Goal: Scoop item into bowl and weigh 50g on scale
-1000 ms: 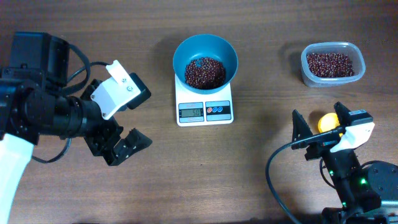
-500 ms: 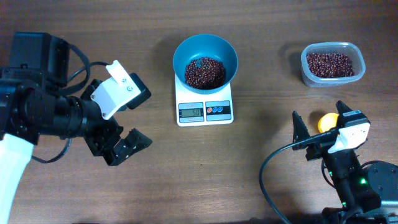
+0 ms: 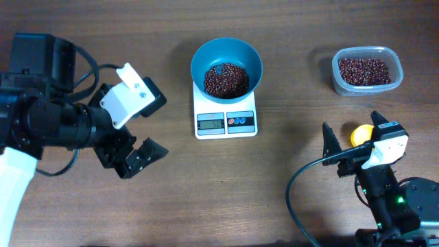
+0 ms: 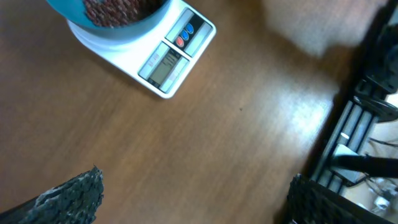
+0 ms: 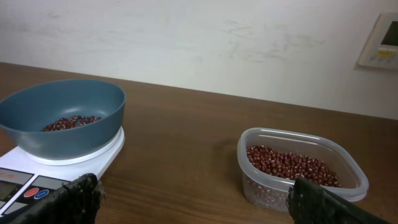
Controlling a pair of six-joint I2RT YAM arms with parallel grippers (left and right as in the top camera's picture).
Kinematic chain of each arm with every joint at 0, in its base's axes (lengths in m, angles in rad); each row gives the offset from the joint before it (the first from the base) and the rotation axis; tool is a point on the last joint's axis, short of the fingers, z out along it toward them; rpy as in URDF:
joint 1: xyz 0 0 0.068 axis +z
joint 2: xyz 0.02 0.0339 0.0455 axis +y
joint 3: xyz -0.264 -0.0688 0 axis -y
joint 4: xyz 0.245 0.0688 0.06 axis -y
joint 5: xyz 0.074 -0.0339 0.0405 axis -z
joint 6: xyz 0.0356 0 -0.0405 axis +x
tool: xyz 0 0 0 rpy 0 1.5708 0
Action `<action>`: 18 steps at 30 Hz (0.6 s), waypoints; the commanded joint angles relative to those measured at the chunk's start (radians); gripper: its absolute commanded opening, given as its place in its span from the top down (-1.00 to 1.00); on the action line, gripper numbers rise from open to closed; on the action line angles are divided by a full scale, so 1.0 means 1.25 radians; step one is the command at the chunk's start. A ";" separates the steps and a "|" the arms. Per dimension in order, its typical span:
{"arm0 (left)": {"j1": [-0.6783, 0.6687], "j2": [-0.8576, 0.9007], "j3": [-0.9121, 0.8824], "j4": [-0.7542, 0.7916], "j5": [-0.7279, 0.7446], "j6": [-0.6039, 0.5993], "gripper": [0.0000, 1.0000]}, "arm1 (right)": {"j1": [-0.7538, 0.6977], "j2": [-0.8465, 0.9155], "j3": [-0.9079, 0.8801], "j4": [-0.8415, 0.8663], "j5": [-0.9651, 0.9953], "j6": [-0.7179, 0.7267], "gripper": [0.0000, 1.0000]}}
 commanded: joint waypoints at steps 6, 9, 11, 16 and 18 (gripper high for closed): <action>0.002 -0.178 0.005 0.056 -0.081 -0.111 -0.97 | 0.004 -0.005 -0.010 0.002 0.007 -0.005 -0.97; 0.002 -0.288 0.005 0.050 -0.183 -0.288 -0.97 | 0.004 -0.005 -0.010 0.002 0.007 -0.005 -0.97; 0.002 -0.395 0.005 0.021 -0.209 -0.290 -0.97 | 0.004 -0.005 -0.010 0.002 0.007 -0.005 -0.97; 0.002 -0.605 -0.100 0.124 -0.343 -0.540 -0.98 | 0.004 -0.005 -0.010 0.003 0.007 -0.005 -0.97; 0.002 -0.670 -0.191 0.198 -0.354 -0.541 -0.97 | 0.004 -0.005 -0.010 0.002 0.007 -0.005 -0.97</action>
